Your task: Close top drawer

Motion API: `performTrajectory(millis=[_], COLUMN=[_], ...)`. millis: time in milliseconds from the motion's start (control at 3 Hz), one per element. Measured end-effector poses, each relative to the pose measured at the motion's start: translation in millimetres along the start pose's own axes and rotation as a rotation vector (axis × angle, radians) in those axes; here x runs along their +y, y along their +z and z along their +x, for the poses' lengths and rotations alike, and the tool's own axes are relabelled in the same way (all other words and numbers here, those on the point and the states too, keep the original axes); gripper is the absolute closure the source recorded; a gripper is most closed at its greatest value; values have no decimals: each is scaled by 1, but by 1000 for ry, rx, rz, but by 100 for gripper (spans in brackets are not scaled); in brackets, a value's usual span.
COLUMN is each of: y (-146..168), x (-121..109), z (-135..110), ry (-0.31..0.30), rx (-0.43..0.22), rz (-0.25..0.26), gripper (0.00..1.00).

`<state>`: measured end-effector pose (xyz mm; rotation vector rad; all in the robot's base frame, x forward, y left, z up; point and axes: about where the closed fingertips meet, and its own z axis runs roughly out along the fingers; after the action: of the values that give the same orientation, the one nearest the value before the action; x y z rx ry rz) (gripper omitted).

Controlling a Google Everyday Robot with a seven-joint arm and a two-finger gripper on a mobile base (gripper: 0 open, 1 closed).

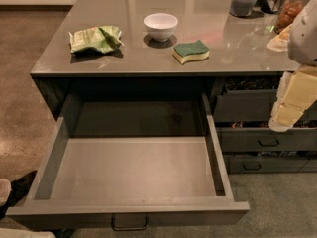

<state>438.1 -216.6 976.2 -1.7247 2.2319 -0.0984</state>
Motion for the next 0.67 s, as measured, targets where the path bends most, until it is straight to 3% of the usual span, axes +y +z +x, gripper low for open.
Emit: performTrajectory(millis=[667], y=[5], x=[9], z=[3], ry=[-2], rx=[-4], rz=[-8], gripper=[0])
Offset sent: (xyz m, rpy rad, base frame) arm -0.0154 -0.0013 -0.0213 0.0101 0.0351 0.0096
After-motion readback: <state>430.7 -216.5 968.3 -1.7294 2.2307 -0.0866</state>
